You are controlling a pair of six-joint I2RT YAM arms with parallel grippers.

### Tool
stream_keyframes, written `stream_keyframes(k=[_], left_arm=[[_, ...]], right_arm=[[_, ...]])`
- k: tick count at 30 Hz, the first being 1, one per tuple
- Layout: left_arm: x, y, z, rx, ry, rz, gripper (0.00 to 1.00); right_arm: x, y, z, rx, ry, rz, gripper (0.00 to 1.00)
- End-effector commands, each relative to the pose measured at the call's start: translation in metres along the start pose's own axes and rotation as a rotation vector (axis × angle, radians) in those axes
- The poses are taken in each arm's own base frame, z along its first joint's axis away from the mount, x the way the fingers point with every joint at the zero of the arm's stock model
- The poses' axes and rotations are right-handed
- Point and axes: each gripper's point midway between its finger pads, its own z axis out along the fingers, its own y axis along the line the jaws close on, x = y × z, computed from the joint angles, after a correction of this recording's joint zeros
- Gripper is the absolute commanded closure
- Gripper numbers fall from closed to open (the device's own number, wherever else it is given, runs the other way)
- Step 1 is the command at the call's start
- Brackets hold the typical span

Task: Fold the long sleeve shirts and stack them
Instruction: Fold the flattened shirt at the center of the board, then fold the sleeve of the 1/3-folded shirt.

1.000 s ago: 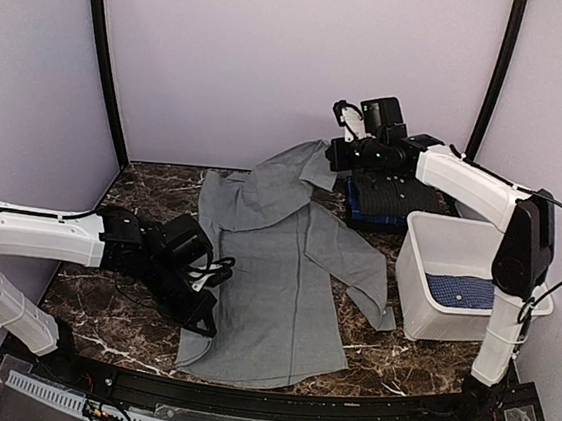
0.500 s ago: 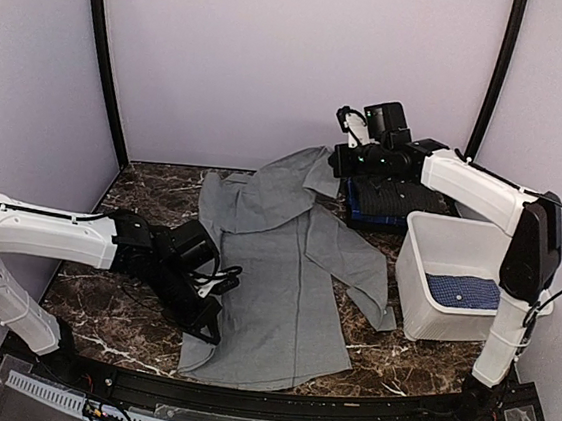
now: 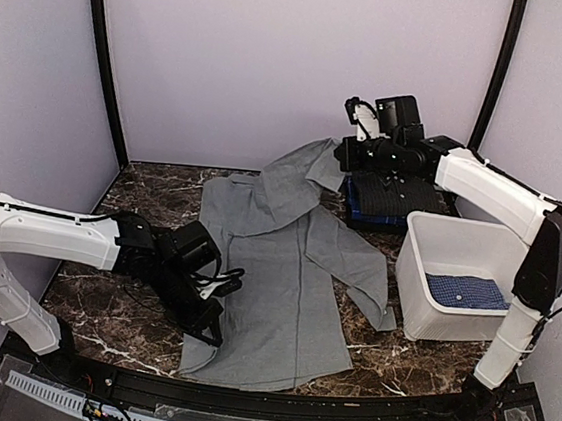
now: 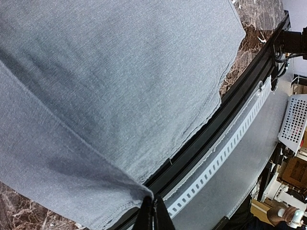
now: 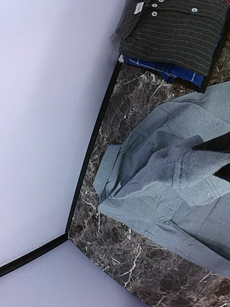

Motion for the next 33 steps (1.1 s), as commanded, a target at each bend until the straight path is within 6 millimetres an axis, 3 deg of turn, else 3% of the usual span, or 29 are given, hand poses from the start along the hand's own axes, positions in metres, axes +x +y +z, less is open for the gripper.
stream_keyframes(k=[1, 8, 10, 12, 13, 17, 21, 25, 29, 33], left_arm=[[0.007, -0.004, 0.004, 0.034, 0.027, 0.033, 1.0], [0.011, -0.002, 0.01, 0.033, 0.064, 0.037, 1.0], [0.012, -0.001, 0.012, 0.031, 0.073, 0.034, 0.93], [0.008, -0.001, 0.01, 0.025, 0.057, 0.032, 0.8], [0.006, -0.004, 0.007, 0.031, 0.044, 0.033, 0.68], [-0.013, -0.015, -0.007, 0.034, -0.03, 0.05, 0.49], [-0.041, -0.016, -0.025, 0.04, -0.127, 0.007, 0.49], [-0.085, 0.004, -0.063, 0.011, -0.314, -0.121, 0.57], [-0.123, 0.042, -0.103, -0.116, -0.494, -0.25, 0.63], [-0.146, 0.092, -0.116, -0.207, -0.552, -0.4, 0.69]], right_arm=[[0.0, 0.003, -0.005, 0.006, -0.011, 0.011, 1.0], [0.0, 0.005, -0.006, 0.003, -0.011, 0.009, 1.0], [0.0, 0.005, -0.006, 0.003, -0.009, 0.009, 1.0], [0.003, 0.008, -0.005, -0.003, -0.002, 0.004, 1.0], [0.005, 0.01, -0.004, -0.009, 0.003, 0.0, 1.0], [0.017, 0.023, -0.003, -0.041, 0.036, -0.025, 1.0], [0.03, 0.047, -0.004, -0.107, 0.067, -0.051, 1.0], [0.048, 0.077, -0.007, -0.185, 0.111, -0.091, 1.0], [0.073, 0.116, -0.008, -0.296, 0.176, -0.113, 1.0], [0.112, 0.151, -0.004, -0.368, 0.279, -0.139, 1.0]])
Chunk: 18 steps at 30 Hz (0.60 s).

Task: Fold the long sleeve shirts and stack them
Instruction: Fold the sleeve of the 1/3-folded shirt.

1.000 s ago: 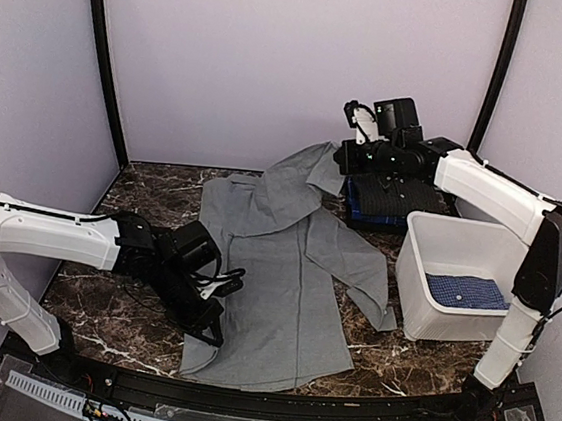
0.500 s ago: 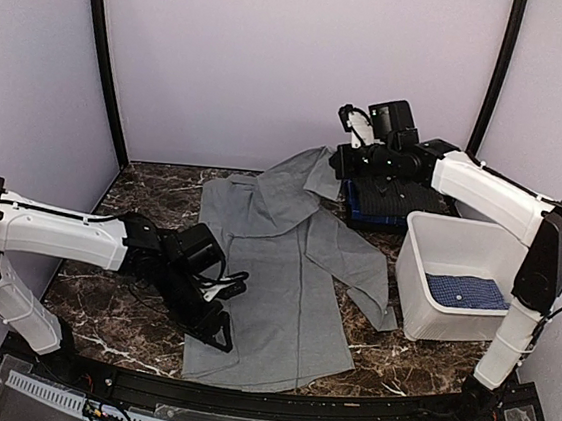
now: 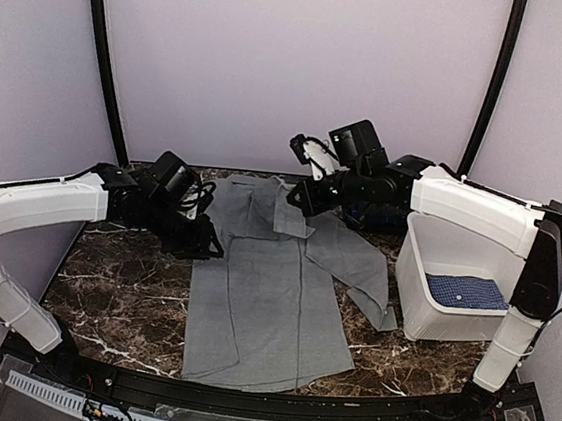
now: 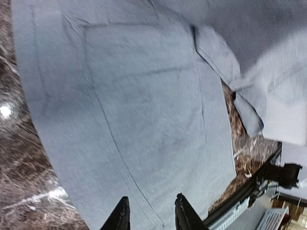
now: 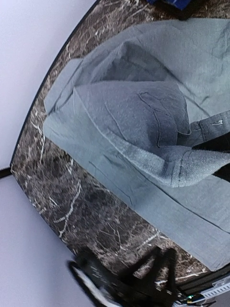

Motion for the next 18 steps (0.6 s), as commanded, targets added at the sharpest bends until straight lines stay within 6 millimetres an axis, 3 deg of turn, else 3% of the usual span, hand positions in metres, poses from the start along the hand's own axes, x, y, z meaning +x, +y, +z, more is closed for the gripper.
stream_keyframes(k=[1, 8, 14, 18], left_arm=[[-0.053, 0.041, 0.002, -0.126, -0.149, -0.129, 0.71], [-0.131, 0.076, 0.046, -0.143, -0.252, -0.186, 0.78], [-0.159, 0.098, 0.09, -0.189, -0.236, -0.189, 0.78], [-0.169, 0.111, 0.097, -0.227, -0.25, -0.202, 0.79]], right_arm=[[0.036, 0.049, 0.017, -0.13, 0.107, -0.029, 1.0], [0.091, 0.098, 0.043, -0.26, 0.27, -0.028, 1.0], [0.119, 0.12, 0.06, -0.313, 0.38, -0.038, 1.0], [0.134, 0.126, 0.067, -0.321, 0.445, -0.03, 1.0]])
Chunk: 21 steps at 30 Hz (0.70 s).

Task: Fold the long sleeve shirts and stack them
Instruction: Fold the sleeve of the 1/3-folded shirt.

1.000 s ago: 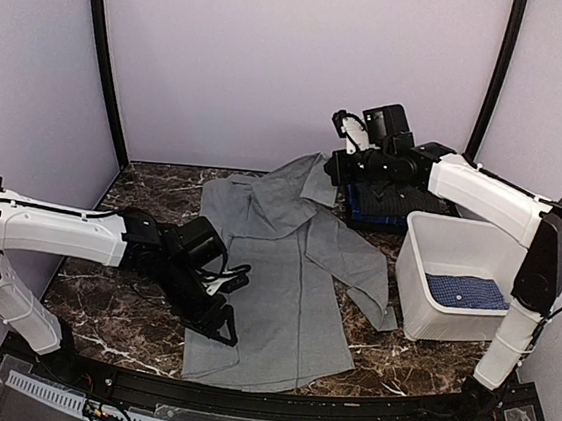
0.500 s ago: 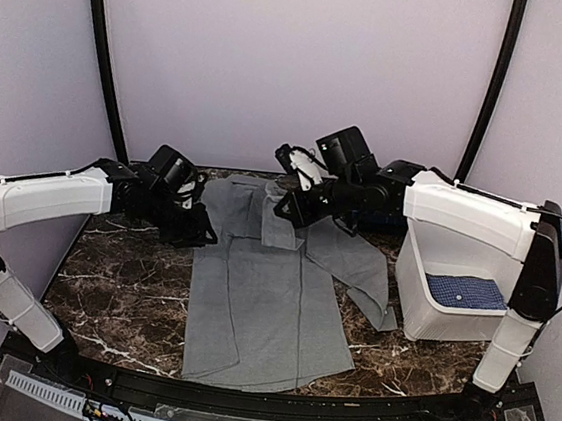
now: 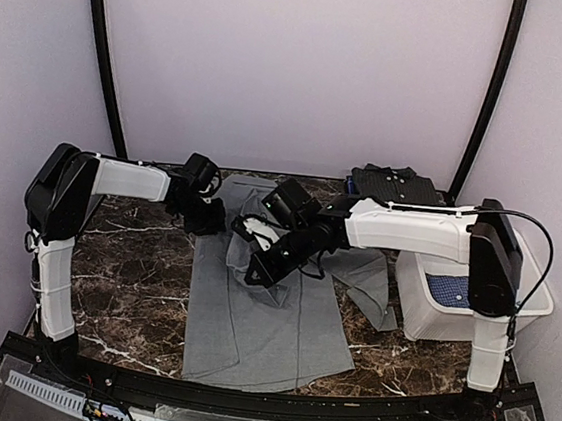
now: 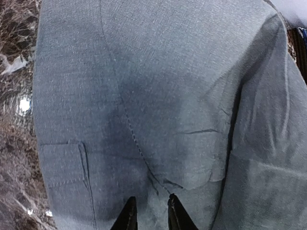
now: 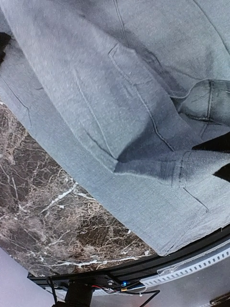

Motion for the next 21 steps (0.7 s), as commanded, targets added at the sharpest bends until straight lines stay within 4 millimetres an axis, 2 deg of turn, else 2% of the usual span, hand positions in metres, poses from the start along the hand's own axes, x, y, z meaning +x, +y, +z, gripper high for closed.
stream_keyframes(k=[1, 6, 9, 15, 21], left_arm=[[-0.024, 0.0, -0.001, -0.014, -0.066, 0.009, 0.79], [-0.03, 0.009, 0.0, -0.041, -0.085, -0.004, 0.79], [-0.031, 0.015, -0.006, -0.068, -0.088, -0.011, 0.8], [-0.035, 0.021, -0.034, -0.1, -0.135, -0.006, 0.78], [-0.027, 0.029, -0.051, -0.113, -0.15, 0.013, 0.77]], right_arm=[[0.001, 0.02, 0.005, -0.063, 0.039, 0.01, 1.0], [-0.003, 0.028, 0.013, -0.111, 0.041, 0.038, 1.0], [-0.007, 0.03, 0.018, -0.12, 0.047, 0.054, 1.0], [-0.011, 0.03, 0.034, -0.143, 0.061, 0.096, 1.0], [-0.014, 0.034, 0.049, -0.16, 0.089, 0.113, 1.0]])
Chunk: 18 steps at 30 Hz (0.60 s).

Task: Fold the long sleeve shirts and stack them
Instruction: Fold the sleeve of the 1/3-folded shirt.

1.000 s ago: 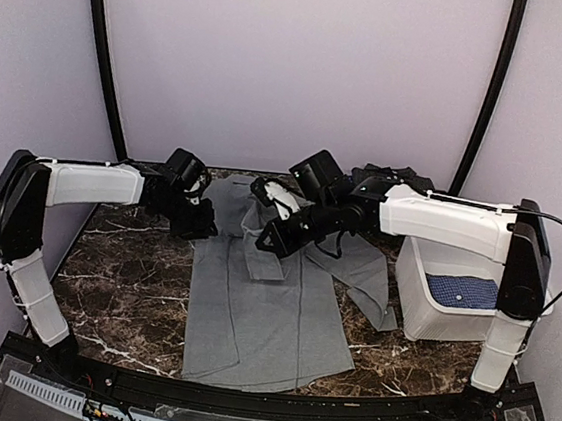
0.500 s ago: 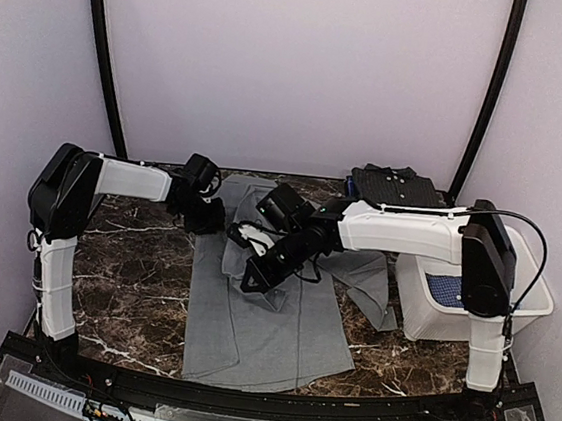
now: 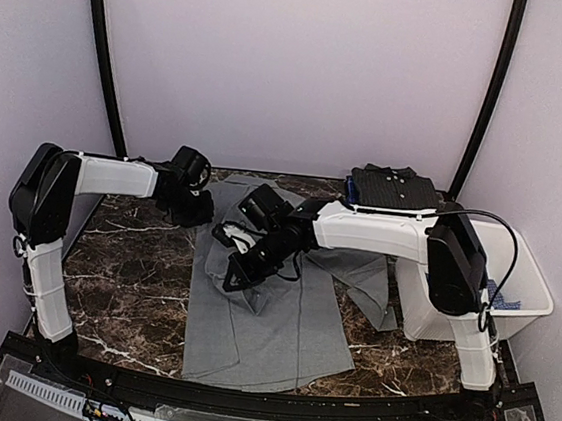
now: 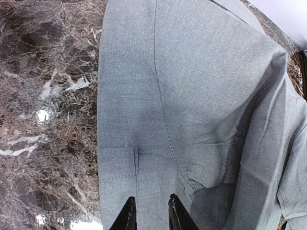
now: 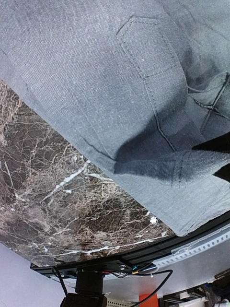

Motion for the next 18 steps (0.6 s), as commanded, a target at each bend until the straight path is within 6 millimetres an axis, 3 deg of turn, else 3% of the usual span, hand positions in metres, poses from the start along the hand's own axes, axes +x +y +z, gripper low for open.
stream_keyframes(k=[1, 6, 11, 18], left_arm=[[-0.005, 0.006, -0.031, -0.007, -0.041, 0.023, 0.77], [0.002, 0.01, -0.037, 0.0, -0.028, 0.047, 0.74], [0.008, 0.011, -0.04, 0.023, -0.011, 0.048, 0.72], [0.033, 0.005, -0.045, 0.113, 0.066, 0.039, 0.69]], right_arm=[[-0.002, 0.015, 0.012, -0.037, 0.028, 0.015, 1.0], [0.002, 0.02, 0.026, -0.045, 0.061, 0.023, 0.97], [0.006, 0.026, 0.032, -0.052, 0.079, 0.029, 0.86], [-0.001, 0.041, 0.009, -0.055, 0.023, 0.003, 0.61]])
